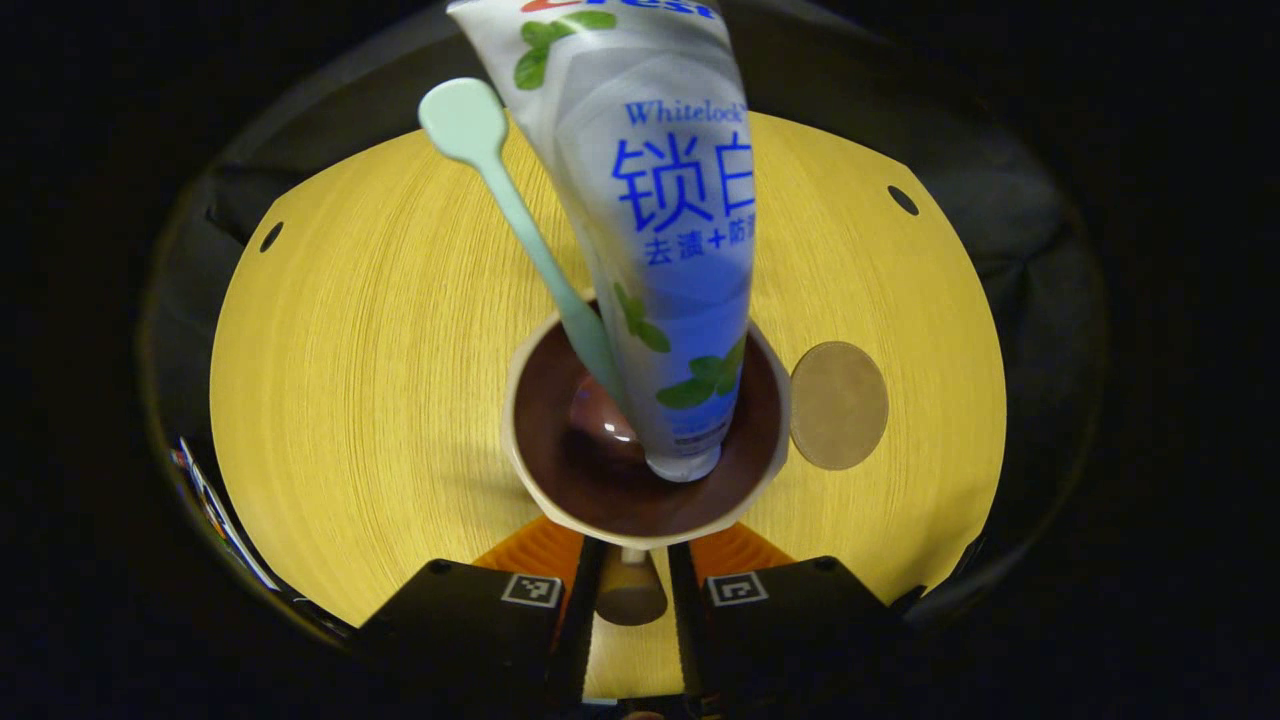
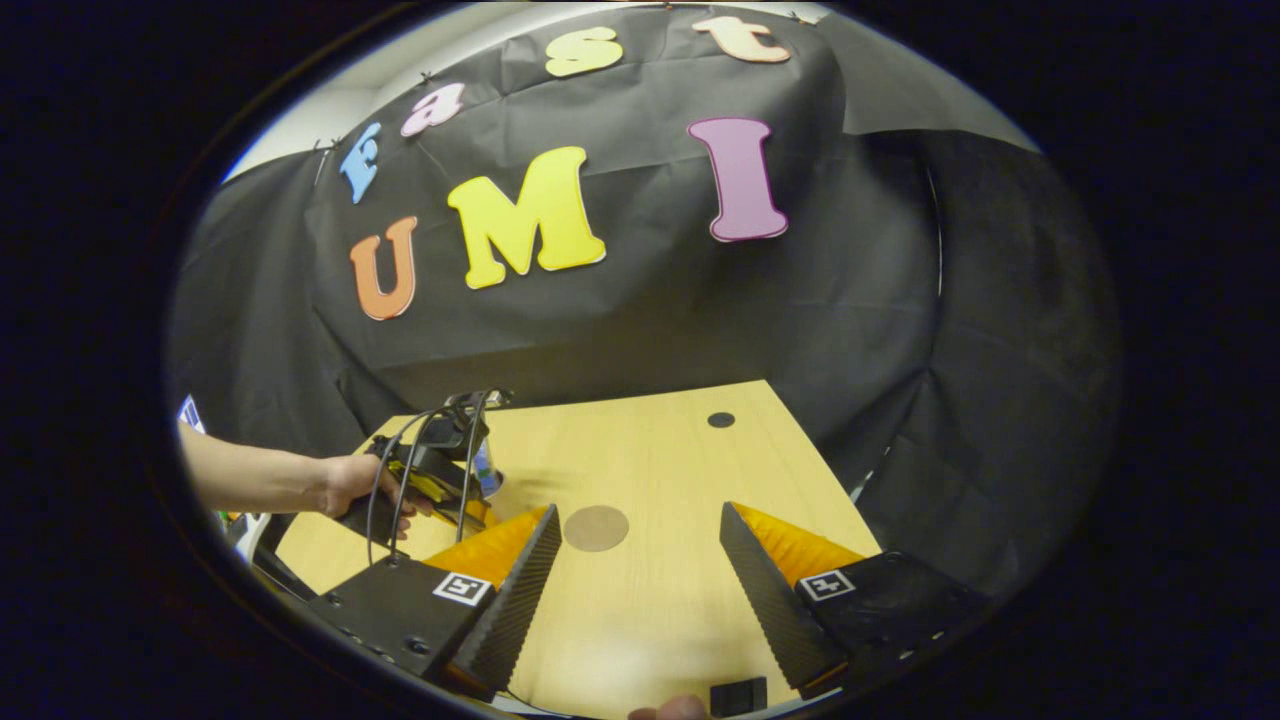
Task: Put the toothbrush and toothpaste on the desktop into the cup, then pick up the cup and place it on the coaster on the desktop.
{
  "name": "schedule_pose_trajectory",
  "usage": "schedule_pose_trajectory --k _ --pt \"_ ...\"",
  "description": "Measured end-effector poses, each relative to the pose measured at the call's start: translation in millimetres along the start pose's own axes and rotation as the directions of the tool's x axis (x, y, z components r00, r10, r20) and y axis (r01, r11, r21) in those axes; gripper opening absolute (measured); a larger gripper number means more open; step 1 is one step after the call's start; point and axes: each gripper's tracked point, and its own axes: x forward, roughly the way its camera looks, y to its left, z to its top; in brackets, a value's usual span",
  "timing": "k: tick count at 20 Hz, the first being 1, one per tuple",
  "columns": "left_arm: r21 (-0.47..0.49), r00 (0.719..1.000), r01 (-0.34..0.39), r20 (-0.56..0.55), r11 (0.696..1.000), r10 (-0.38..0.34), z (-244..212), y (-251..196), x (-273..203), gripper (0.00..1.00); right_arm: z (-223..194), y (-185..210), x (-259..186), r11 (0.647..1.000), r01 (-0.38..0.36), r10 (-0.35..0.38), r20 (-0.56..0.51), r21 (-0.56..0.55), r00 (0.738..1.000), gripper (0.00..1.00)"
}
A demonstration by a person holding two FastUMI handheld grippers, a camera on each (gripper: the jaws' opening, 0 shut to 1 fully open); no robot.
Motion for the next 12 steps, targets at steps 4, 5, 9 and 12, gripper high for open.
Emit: schedule_pose_trajectory --k 4,5,9,12 --pt "0.002 1.0 -0.005 0.0 1.0 0.005 18.4 -13.3 -19.5 0.31 -5.3 -2.6 -4.5 1.0 0.001 -0.001 -0.004 0.014 1.0 0.96" --pt "0.002 1.0 -0.004 0.001 1.0 0.004 23.5 -17.2 -24.8 0.3 -6.6 -2.8 -5.5 1.0 0.002 -0.002 -0.005 0.015 1.0 0.96" --pt "-0.031 1.0 0.009 0.013 0.999 -0.009 45.8 -38.2 -49.8 0.28 -10.1 -4.4 -10.5 1.0 0.005 -0.005 -0.006 0.029 1.0 0.96" --pt "-0.036 1.0 0.007 0.019 0.999 -0.006 54.2 -44.7 -58.8 0.27 -12.0 -4.7 -16.8 0.999 0.004 -0.004 -0.003 0.035 1.0 0.96"
